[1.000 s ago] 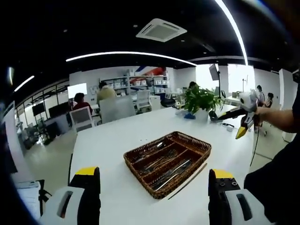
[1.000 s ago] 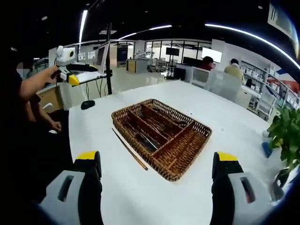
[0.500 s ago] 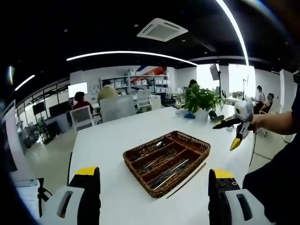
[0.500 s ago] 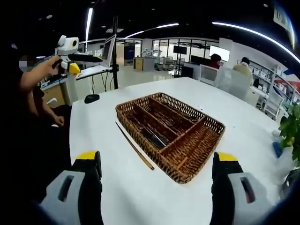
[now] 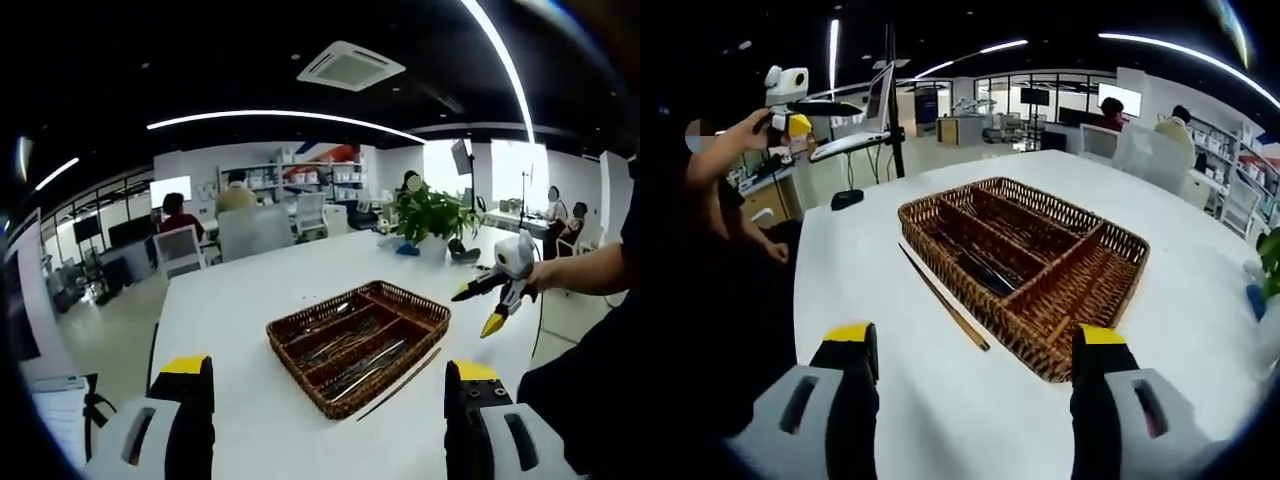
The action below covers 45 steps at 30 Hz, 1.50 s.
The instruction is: Arrange the knives, forks, and spoons in their matching storage slots by inserting each utensil handle-first until every utensil is classified and aligned in the correct compartment
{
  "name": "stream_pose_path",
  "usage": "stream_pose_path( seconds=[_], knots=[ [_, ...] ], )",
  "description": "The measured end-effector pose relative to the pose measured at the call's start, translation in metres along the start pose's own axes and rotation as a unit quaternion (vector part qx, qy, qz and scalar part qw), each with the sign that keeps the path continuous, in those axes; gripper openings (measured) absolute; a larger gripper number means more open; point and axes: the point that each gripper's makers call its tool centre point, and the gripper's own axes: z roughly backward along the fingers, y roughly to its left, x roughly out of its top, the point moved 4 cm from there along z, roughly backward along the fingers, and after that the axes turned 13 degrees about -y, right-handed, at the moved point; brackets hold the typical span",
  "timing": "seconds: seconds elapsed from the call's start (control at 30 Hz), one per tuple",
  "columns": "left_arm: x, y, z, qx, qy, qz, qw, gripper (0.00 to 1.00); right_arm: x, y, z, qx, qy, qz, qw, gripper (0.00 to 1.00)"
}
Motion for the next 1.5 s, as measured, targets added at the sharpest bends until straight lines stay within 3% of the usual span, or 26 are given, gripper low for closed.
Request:
stream_pose_path(
  seconds=[0.23, 0.5, 0.73, 0.83, 1.03, 1.33, 1.5],
  knots=[
    [0.001, 0.0, 0.0, 0.001, -0.002, -0.001, 1.0, 1.0, -0.01, 0.007, -0.015, 0.025, 0.013, -0.003, 0.9996, 0.67],
    [0.002, 0.002, 0.002, 0.003, -0.002, -0.002, 1.0, 1.0, -0.037, 0.003, -0.036, 0.039, 0.039, -0.008, 0.9985, 0.55],
    [0.0, 0.007, 0.006, 0.01, -0.001, -0.003, 0.9999, 1.0, -0.039, 0.008, -0.046, 0.051, 0.044, -0.001, 0.9977, 0.5],
    [0.0, 0.007, 0.006, 0.01, -0.002, -0.002, 0.9999, 0.99, -0.04, 0.009, -0.052, 0.061, 0.044, 0.029, 0.9967, 0.43],
    [-0.001, 0.004, 0.006, 0.008, -0.002, -0.001, 1.0, 0.97, -0.048, 0.01, -0.061, 0.071, 0.06, 0.048, 0.9945, 0.35],
    [-0.003, 0.002, 0.008, 0.009, -0.001, 0.0, 1.0, 0.95, -0.059, 0.01, -0.07, 0.08, 0.094, 0.051, 0.991, 0.3],
    [-0.003, 0.002, 0.009, 0.01, -0.001, 0.001, 1.0, 0.95, -0.063, 0.012, -0.064, 0.086, 0.101, 0.055, 0.9897, 0.17]
  ],
)
